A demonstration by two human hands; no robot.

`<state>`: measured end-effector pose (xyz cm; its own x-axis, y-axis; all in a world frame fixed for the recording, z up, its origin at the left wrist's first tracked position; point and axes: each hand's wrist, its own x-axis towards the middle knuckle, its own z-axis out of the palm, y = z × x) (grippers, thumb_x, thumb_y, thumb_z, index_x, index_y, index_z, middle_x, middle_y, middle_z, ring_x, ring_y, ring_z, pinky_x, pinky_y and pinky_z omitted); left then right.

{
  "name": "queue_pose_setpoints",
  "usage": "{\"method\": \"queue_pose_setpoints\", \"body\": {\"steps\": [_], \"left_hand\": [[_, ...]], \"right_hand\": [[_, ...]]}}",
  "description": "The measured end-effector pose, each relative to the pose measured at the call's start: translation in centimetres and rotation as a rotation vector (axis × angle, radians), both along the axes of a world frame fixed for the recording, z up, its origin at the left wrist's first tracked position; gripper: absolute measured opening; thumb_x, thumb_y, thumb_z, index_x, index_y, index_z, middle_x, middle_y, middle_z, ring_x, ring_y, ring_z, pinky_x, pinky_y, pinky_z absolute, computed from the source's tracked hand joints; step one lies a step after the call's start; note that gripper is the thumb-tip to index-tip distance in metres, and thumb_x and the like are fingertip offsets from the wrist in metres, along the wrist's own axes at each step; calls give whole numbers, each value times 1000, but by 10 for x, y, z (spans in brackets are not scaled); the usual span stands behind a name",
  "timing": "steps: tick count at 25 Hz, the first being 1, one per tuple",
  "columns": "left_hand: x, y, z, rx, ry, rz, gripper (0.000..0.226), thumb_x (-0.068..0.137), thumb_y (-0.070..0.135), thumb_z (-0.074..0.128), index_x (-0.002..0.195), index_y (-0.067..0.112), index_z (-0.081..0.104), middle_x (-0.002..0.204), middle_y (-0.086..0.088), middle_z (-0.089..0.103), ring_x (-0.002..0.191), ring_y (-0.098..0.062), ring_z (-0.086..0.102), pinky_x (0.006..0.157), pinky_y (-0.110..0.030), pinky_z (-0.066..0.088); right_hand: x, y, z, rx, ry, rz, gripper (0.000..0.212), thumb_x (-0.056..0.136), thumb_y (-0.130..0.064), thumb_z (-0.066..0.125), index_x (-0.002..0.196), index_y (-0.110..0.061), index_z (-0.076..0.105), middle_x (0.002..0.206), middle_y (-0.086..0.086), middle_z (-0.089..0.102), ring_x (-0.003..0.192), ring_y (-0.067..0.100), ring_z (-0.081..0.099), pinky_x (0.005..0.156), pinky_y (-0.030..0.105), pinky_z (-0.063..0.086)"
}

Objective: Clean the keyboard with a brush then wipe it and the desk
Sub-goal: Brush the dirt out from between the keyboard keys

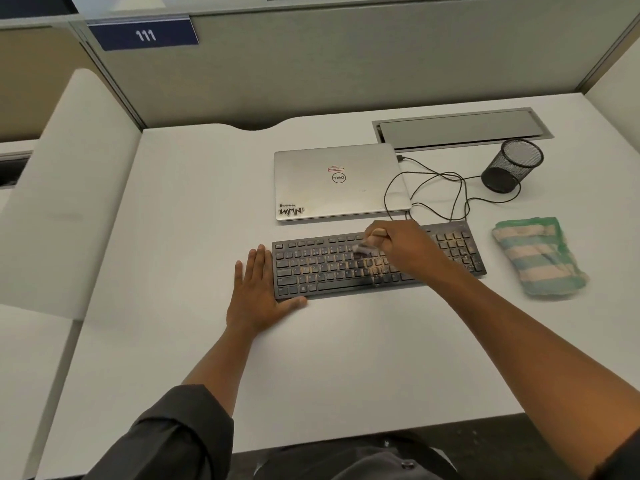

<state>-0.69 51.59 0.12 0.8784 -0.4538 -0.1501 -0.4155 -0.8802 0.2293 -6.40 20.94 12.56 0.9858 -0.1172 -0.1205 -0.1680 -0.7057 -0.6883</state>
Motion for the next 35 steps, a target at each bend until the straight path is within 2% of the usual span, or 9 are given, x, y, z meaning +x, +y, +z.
{"method": "queue_pose_setpoints", "body": {"steps": [3, 11, 14, 17, 20, 25, 29, 33, 35], "left_hand": [[-1, -1, 1, -14, -4, -4, 134, 69, 103, 24, 161, 12, -10, 170, -8, -12, 155, -19, -21, 126, -50, -8], [1, 1, 0, -24, -1, -7, 136, 67, 104, 19, 161, 10, -10, 169, -10, -13, 155, -21, -20, 125, -50, -9], [0, 1, 0, -15, 1, -9, 136, 67, 103, 20, 161, 9, -10, 169, -10, -13, 154, -20, -21, 125, -50, -9], [1, 1, 0, -19, -2, -9, 135, 68, 102, 22, 161, 9, -10, 169, -10, -13, 155, -21, -20, 125, -50, -9], [1, 1, 0, -12, 1, -14, 135, 68, 102, 22, 161, 9, -11, 169, -10, -14, 154, -21, -21, 125, -50, -10], [1, 2, -2, -22, -3, -15, 137, 66, 104, 18, 161, 9, -10, 169, -10, -13, 154, -21, -21, 125, -51, -9], [2, 2, -2, -20, -6, -14, 136, 67, 104, 18, 161, 9, -11, 169, -10, -14, 154, -20, -22, 125, -50, -10], [1, 2, -3, -36, -10, -9, 136, 68, 103, 21, 161, 10, -9, 170, -10, -12, 154, -20, -21, 125, -50, -10], [1, 3, -4, -38, -8, -6, 136, 68, 103, 21, 161, 9, -9, 170, -10, -12, 155, -20, -21, 125, -50, -10]], "right_hand": [[11, 0, -1, -27, -59, -37, 16, 95, -14, 59, 96, -19, 74, 92, -3, 72, 88, 15, 65, 77, 30, 51], [-10, 6, -1, -152, 57, 23, 16, 95, -16, 61, 99, -23, 75, 100, 0, 72, 88, 16, 61, 73, 28, 45], [-8, 3, 8, -165, 15, -36, 14, 95, -12, 61, 94, -16, 75, 95, 6, 72, 85, 21, 63, 73, 32, 47], [-3, 13, 6, -218, 59, -6, 17, 95, -8, 59, 98, -13, 75, 93, 4, 71, 85, 17, 61, 69, 26, 43], [-2, 23, 3, -160, 60, -4, 17, 95, -10, 60, 99, -17, 75, 92, -2, 69, 88, 15, 61, 67, 22, 41], [0, 20, 12, -103, -24, -82, 21, 93, -4, 58, 97, -14, 76, 95, 3, 73, 86, 17, 64, 75, 30, 50], [7, 35, 8, -136, 33, -6, 21, 94, -4, 58, 99, -14, 75, 89, -5, 67, 81, 9, 60, 65, 17, 41], [-4, 36, -1, -200, 107, 33, 22, 93, -4, 57, 97, -16, 75, 92, -1, 71, 88, 18, 64, 73, 29, 49], [-9, 32, 3, -183, 109, 15, 20, 95, -7, 57, 97, -17, 75, 90, -5, 69, 81, 9, 62, 69, 24, 46]]}}
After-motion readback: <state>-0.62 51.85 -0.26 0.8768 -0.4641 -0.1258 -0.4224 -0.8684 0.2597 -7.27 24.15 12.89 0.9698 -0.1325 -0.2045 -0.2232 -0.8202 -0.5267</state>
